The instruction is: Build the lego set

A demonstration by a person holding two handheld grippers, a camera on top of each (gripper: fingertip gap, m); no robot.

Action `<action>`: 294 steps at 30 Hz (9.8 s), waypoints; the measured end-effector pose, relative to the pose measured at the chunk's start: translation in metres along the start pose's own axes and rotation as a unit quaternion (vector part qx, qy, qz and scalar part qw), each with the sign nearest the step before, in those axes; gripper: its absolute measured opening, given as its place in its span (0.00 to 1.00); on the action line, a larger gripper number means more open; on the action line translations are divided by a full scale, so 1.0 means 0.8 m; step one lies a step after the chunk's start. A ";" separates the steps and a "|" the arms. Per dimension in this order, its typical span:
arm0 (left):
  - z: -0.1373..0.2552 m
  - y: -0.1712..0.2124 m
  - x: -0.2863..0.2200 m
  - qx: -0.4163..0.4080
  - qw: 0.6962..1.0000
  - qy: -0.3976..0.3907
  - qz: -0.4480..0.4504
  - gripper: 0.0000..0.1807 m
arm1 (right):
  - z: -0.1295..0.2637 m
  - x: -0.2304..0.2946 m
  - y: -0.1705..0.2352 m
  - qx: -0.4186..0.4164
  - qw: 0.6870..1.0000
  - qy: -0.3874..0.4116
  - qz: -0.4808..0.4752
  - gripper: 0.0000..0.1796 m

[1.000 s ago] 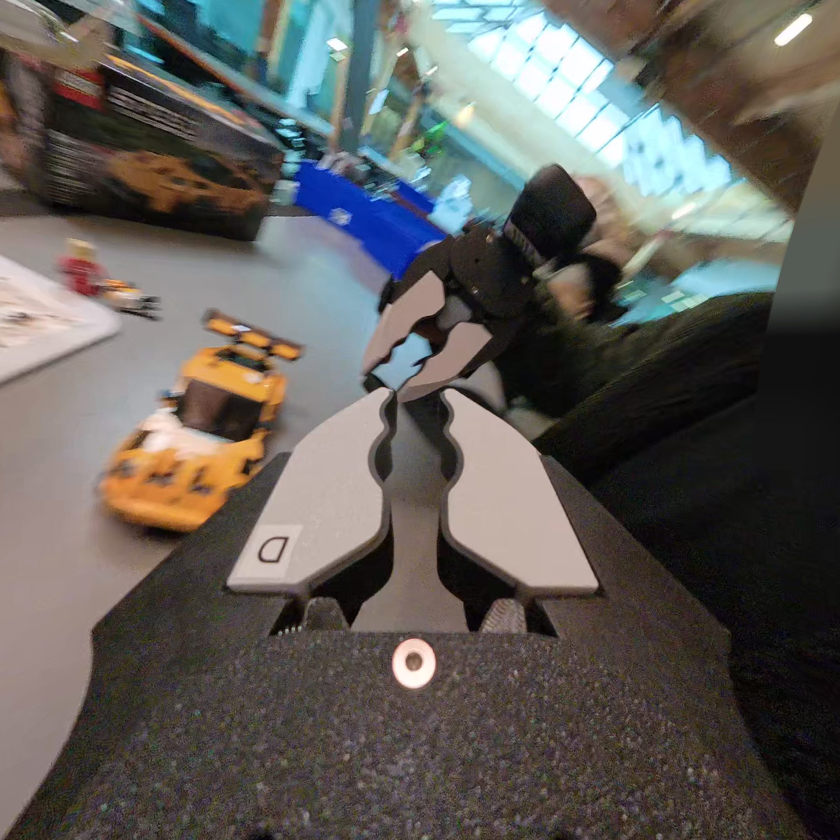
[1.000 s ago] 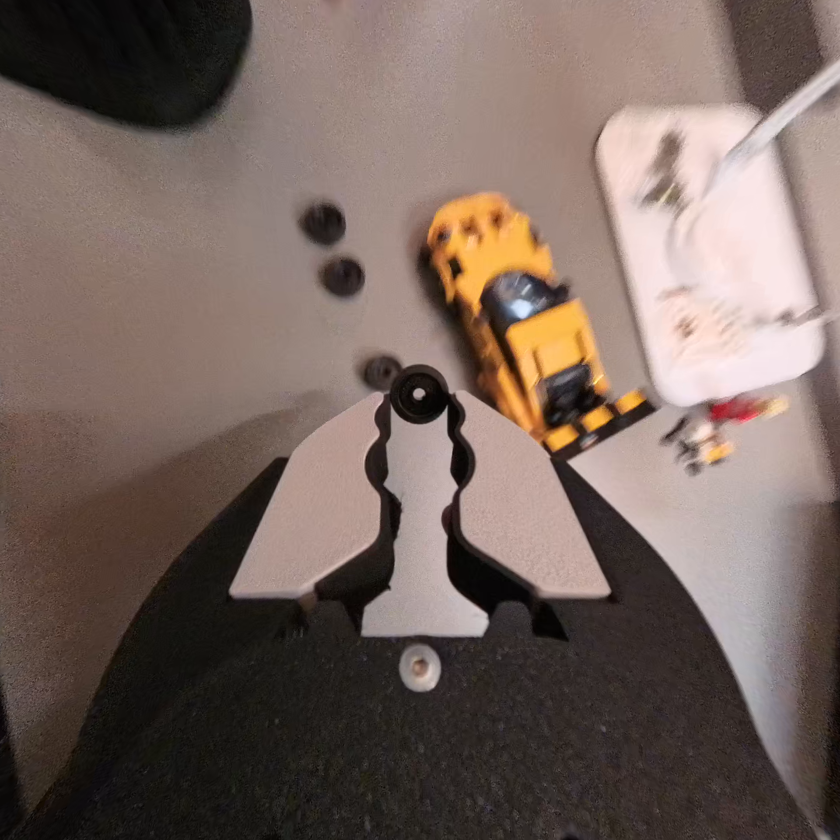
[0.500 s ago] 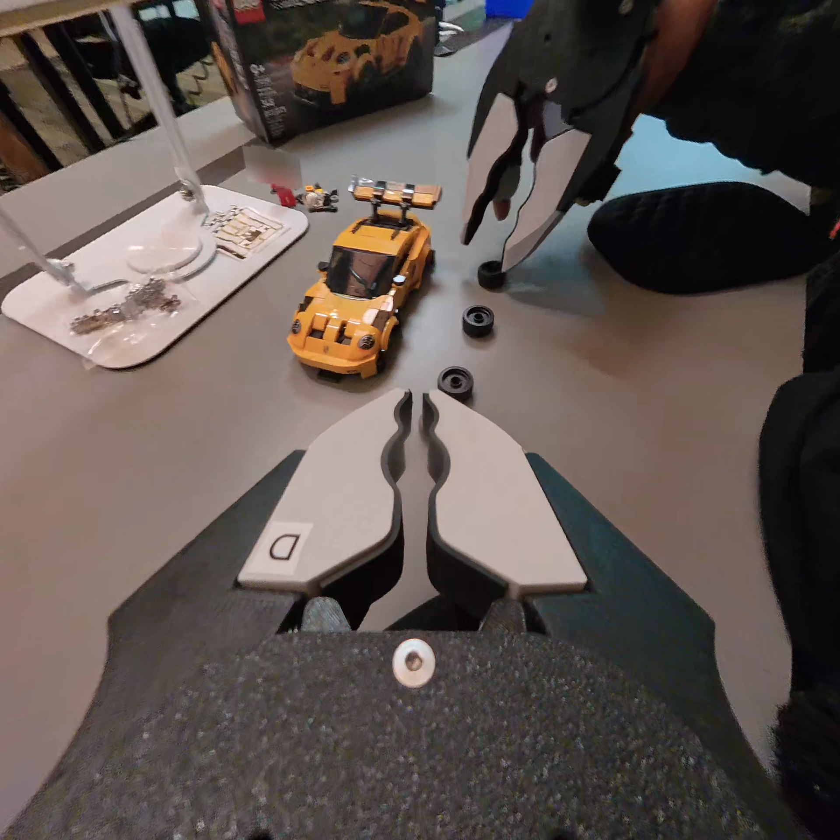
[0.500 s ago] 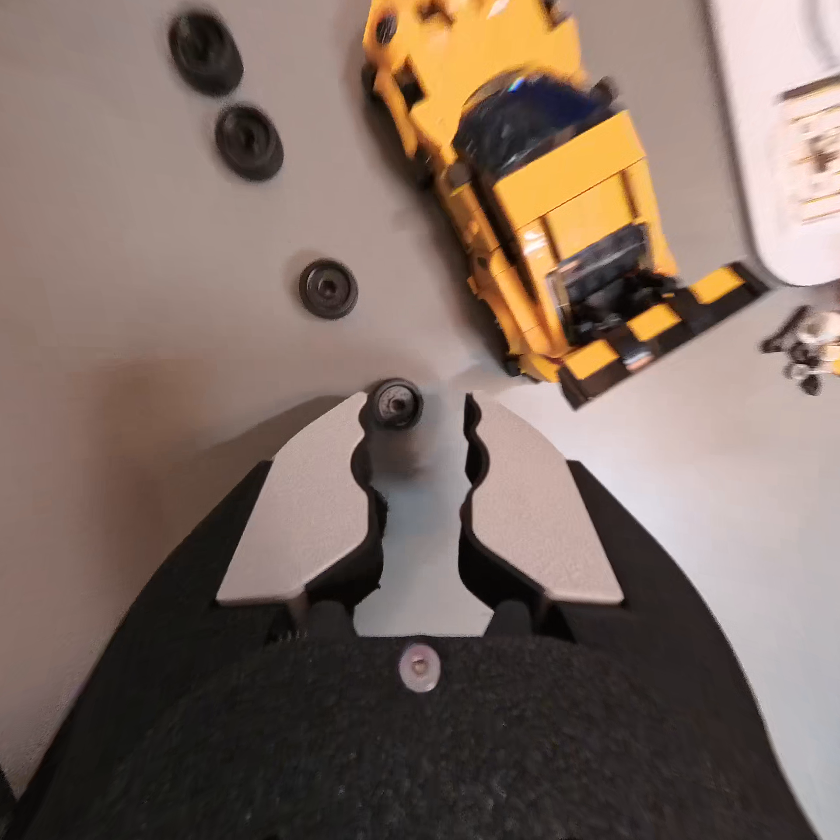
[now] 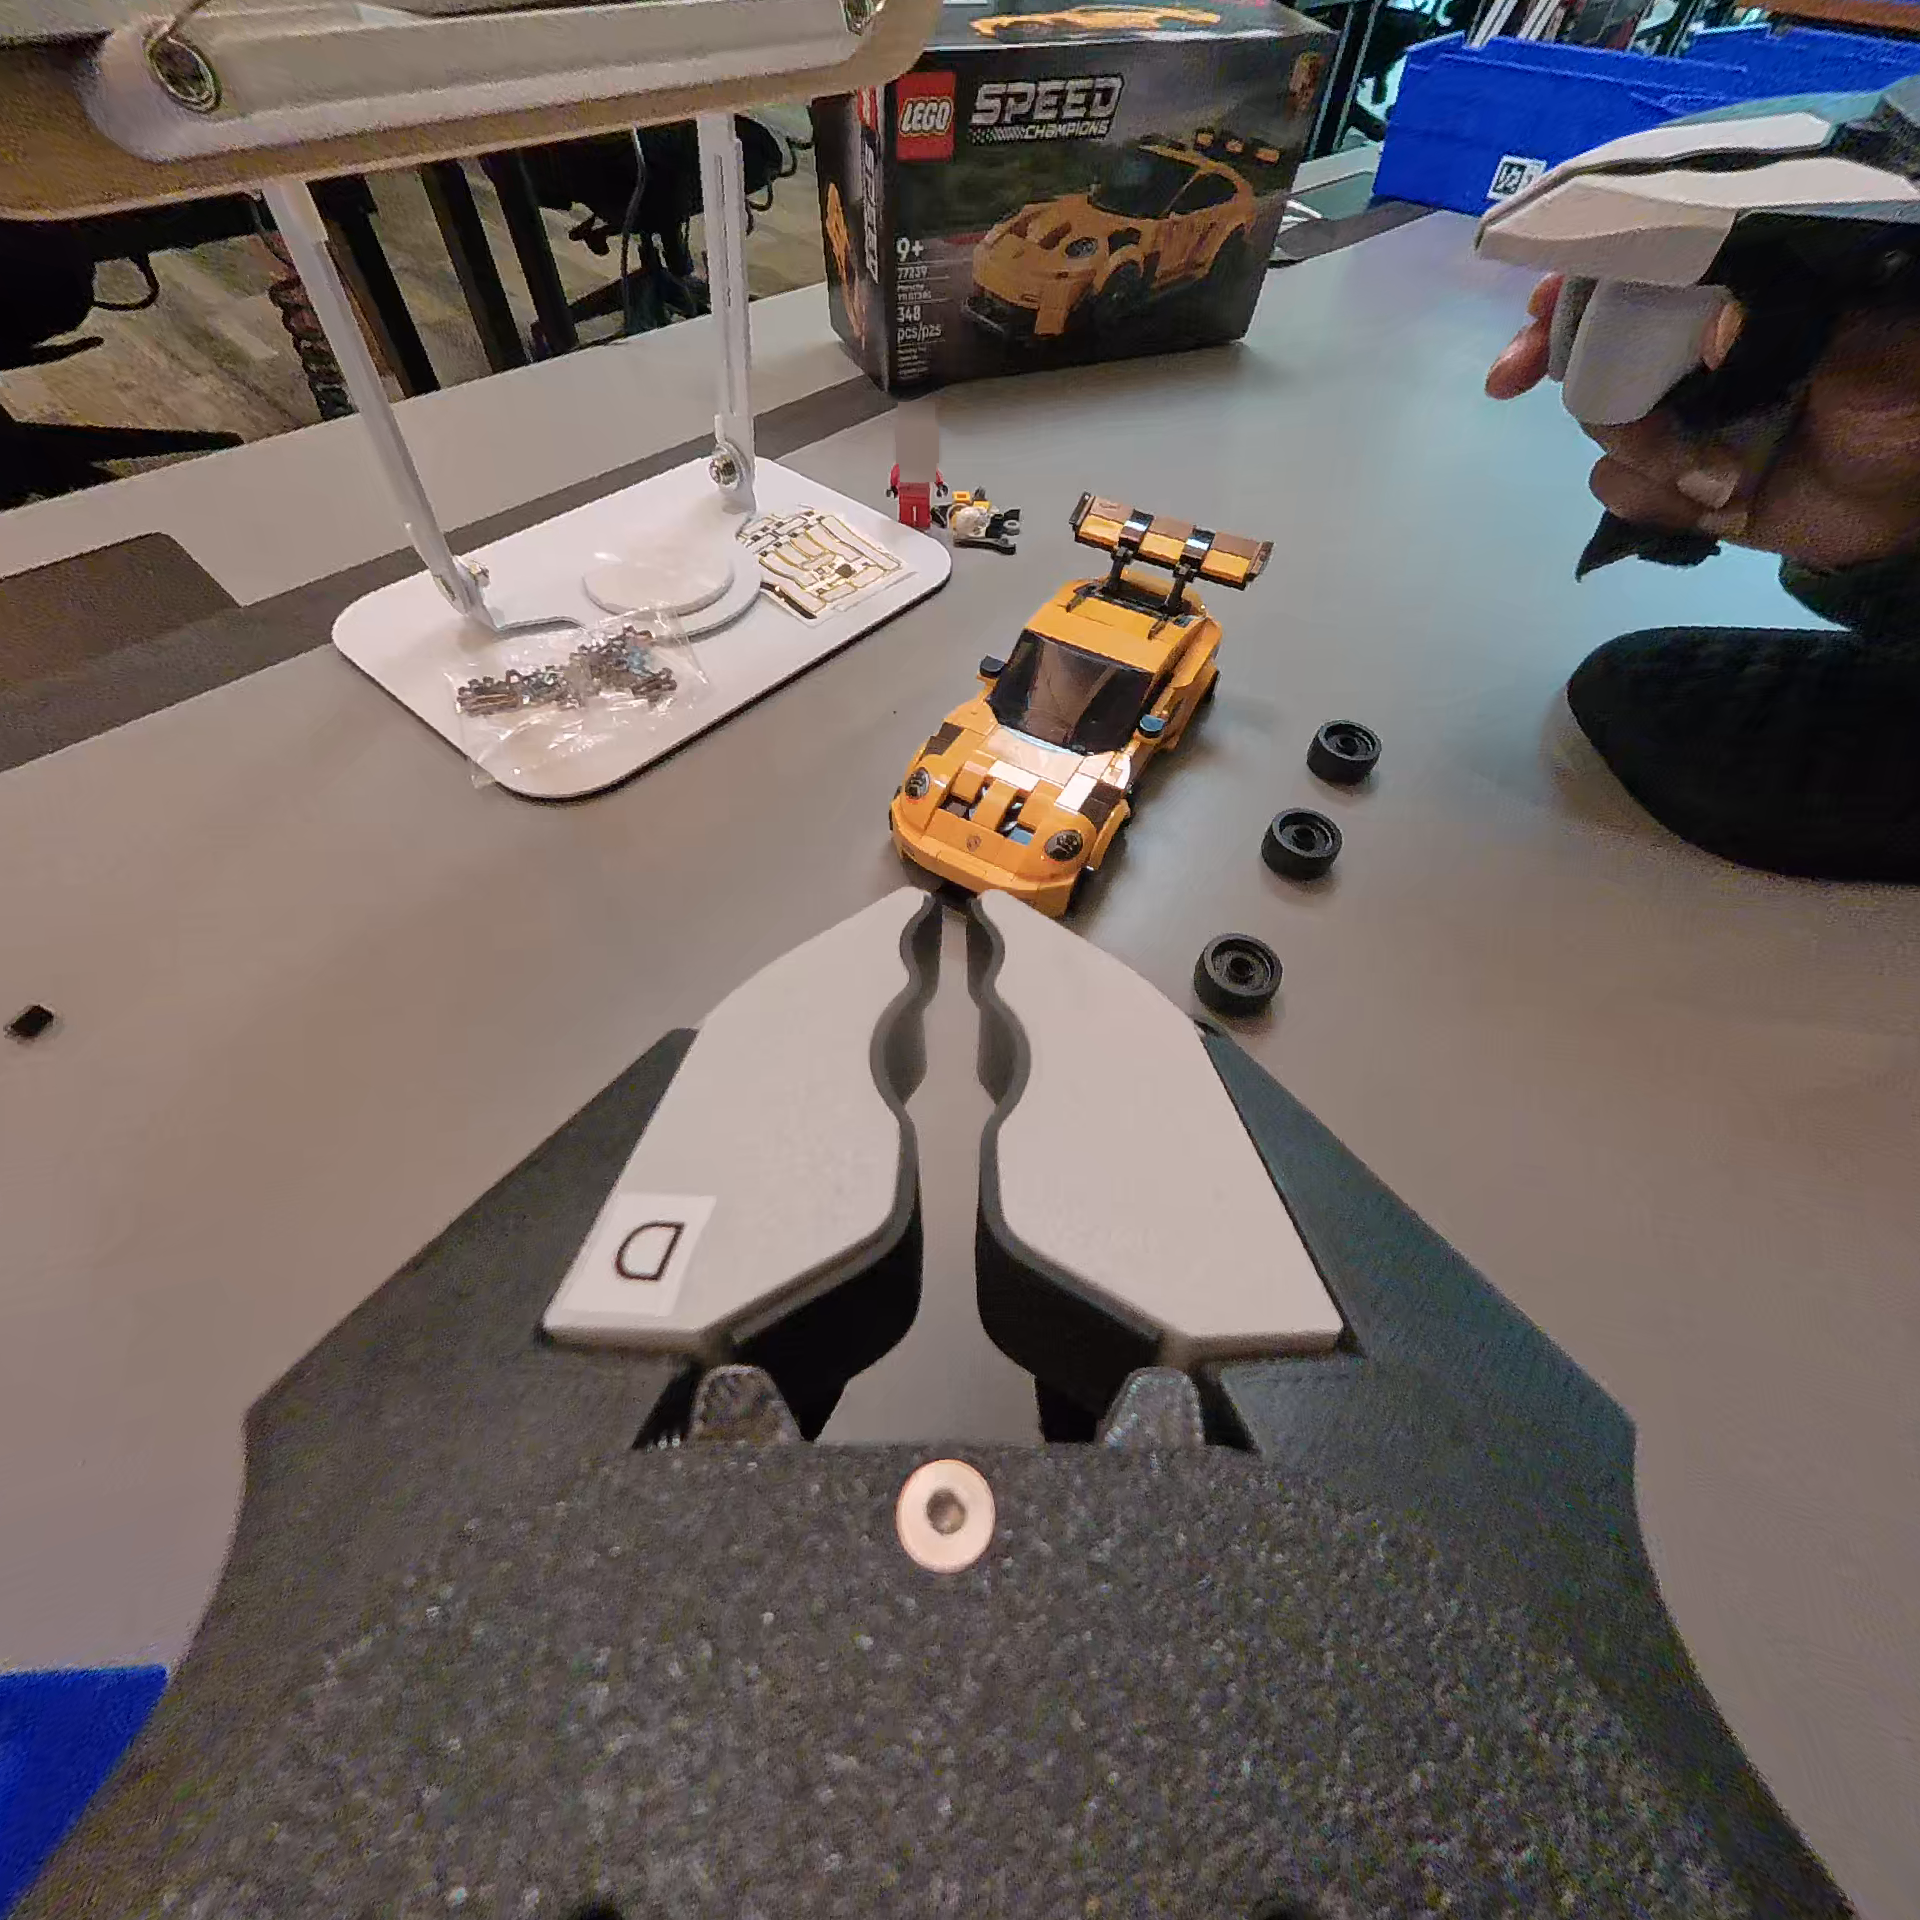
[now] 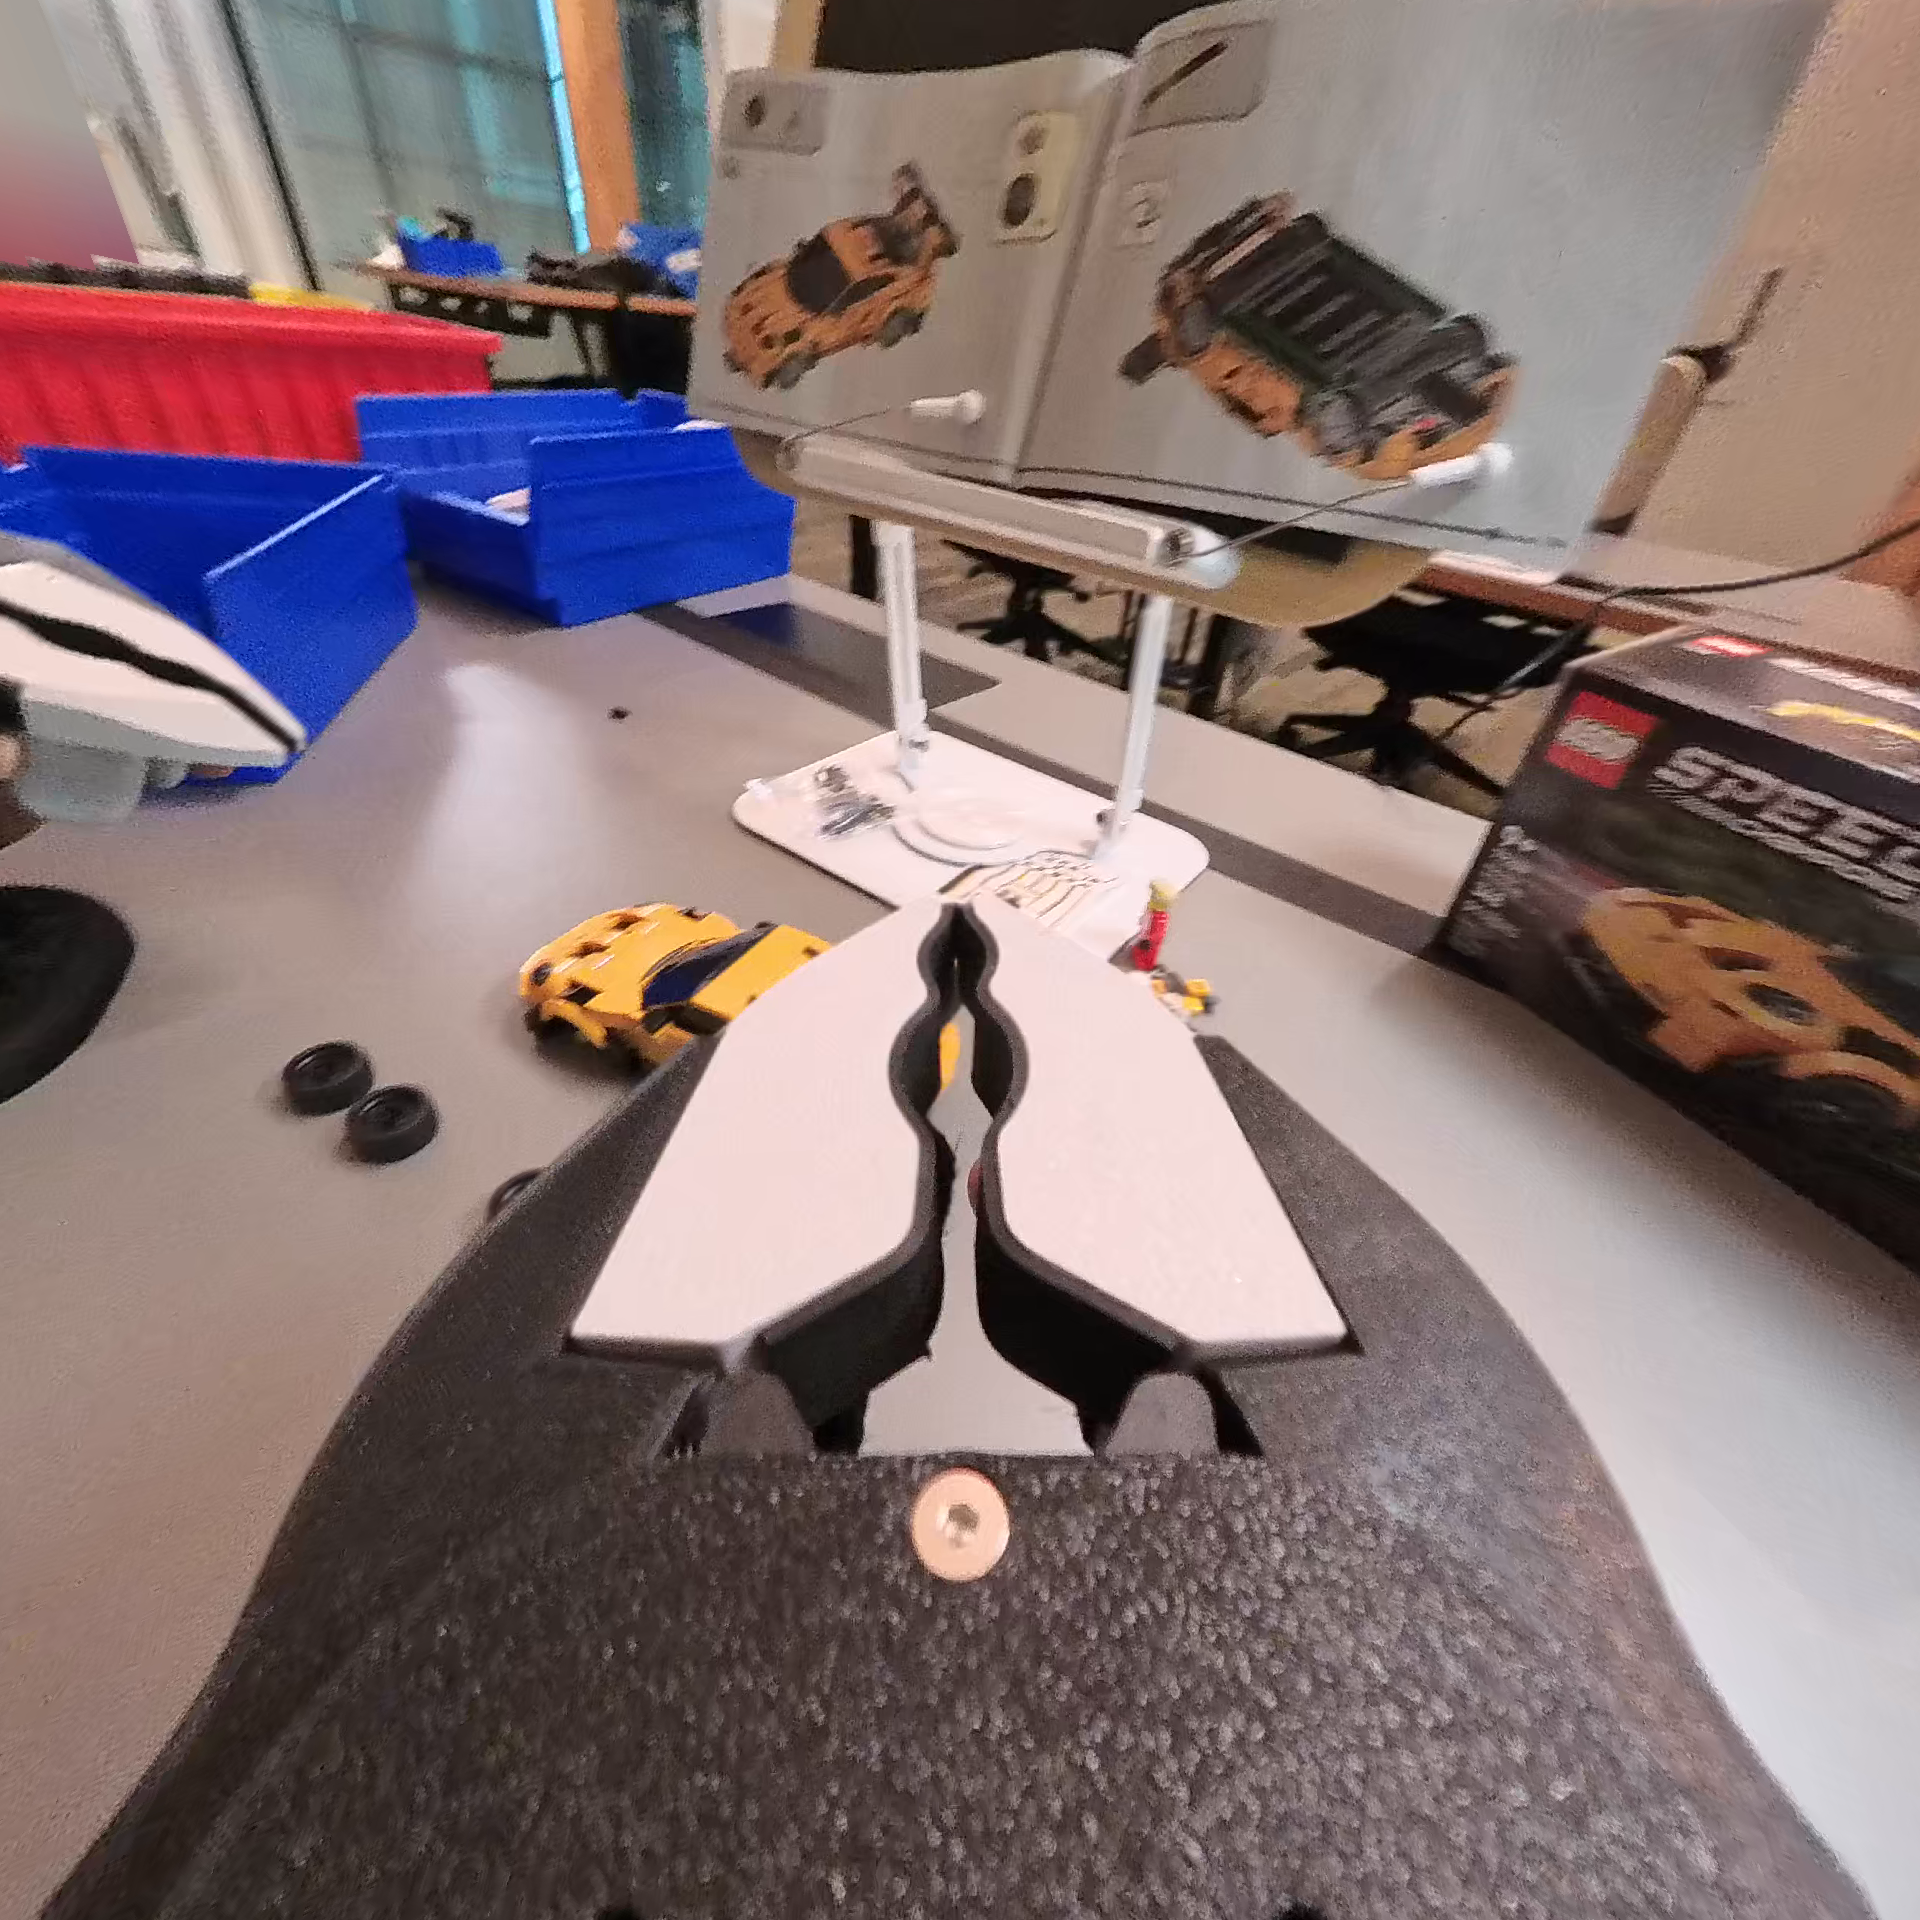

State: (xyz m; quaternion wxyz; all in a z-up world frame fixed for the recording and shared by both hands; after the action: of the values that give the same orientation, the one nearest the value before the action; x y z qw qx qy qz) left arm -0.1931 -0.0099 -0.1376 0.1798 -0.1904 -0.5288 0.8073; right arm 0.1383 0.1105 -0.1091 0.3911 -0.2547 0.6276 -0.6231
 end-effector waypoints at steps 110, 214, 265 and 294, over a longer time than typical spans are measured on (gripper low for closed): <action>-0.074 -0.078 0.010 -0.020 0.875 0.379 0.301 0.01 | -0.137 0.054 -0.037 0.057 0.864 -0.403 -0.298 0.00; -0.097 -0.064 -0.021 0.141 0.897 0.389 0.155 0.00 | -0.079 0.138 -0.036 -0.094 0.859 -0.222 0.451 0.00; -0.085 -0.067 -0.061 0.125 0.947 0.293 -0.034 0.00 | -0.094 0.103 -0.046 0.040 0.923 -0.372 0.092 0.00; -0.092 -0.069 -0.071 0.094 0.961 0.245 -0.087 0.02 | -0.090 0.106 -0.061 0.019 0.911 -0.412 0.014 0.00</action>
State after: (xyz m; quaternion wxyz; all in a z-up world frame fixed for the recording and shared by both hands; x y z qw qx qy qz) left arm -0.1025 0.0402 -0.1071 0.3901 -0.3182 -0.4051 0.7632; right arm 0.0240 0.0794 -0.0817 0.6286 -0.4727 0.4022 -0.4687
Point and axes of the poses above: each gripper's, where its closed fingertips meet, z back along the fingers, y out of its underside, x = y × z across the jaws, the point moved 8 cm from there along z, back along the fingers, and after that the axes turned 5 degrees about z, right-handed, at the moved point
